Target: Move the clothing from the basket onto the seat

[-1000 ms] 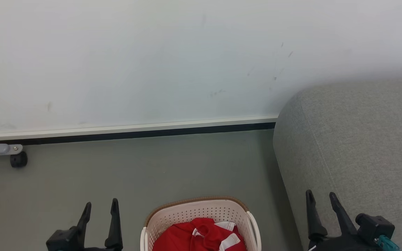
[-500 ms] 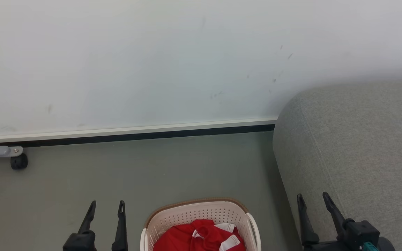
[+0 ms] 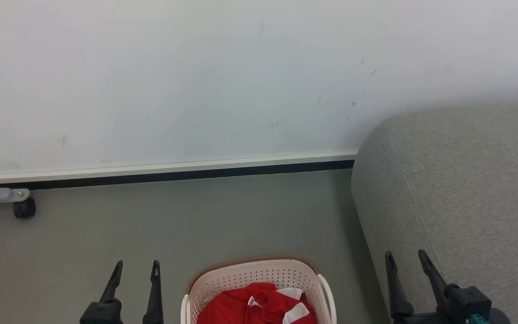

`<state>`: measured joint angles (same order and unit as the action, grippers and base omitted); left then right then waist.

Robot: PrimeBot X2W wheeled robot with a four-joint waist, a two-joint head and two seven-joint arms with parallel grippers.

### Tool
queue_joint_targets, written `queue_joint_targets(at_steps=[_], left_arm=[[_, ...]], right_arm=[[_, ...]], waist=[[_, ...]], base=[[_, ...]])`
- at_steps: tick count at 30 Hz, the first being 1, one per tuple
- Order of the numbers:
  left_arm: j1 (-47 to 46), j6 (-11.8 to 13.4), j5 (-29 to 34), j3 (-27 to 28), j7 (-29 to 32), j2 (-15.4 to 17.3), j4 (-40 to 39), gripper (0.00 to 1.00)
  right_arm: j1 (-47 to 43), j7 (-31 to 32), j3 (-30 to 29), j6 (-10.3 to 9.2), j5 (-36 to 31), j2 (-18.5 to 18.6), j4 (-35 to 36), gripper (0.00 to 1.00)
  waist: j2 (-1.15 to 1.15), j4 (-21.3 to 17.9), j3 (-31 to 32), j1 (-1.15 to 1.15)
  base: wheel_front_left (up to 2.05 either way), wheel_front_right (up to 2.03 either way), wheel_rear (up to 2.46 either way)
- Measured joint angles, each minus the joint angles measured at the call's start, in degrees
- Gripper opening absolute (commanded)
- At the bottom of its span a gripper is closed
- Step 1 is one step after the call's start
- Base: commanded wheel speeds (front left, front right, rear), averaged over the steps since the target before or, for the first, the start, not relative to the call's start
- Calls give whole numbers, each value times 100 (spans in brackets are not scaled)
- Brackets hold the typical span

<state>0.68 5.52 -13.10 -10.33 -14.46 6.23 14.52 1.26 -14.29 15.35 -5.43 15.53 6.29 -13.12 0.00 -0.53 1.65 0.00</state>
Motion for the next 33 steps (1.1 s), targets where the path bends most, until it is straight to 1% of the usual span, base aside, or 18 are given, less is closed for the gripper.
queue_joint_targets(at_steps=[8,17,24,33], left_arm=[[18,-8,18,14,0,-10,5,100],[-12,-109,191,-93,0,-8,-24,100],[-346,-234,310,-254,-1,-7,53,100],[-766,-364,431,-531,-1,-41,578,100]], right_arm=[[-24,0,-34,16,-46,-11,12,100],[-65,0,-54,41,-99,-21,197,100],[73,0,-171,41,-146,-15,427,100],[414,0,-215,42,-264,26,684,100]], waist=[[0,-1,-35,0],[0,-24,-237,0],[0,-62,-660,0],[0,-188,-1351,1]], base=[[0,0,0],[0,0,0],[0,0,0],[0,0,0]])
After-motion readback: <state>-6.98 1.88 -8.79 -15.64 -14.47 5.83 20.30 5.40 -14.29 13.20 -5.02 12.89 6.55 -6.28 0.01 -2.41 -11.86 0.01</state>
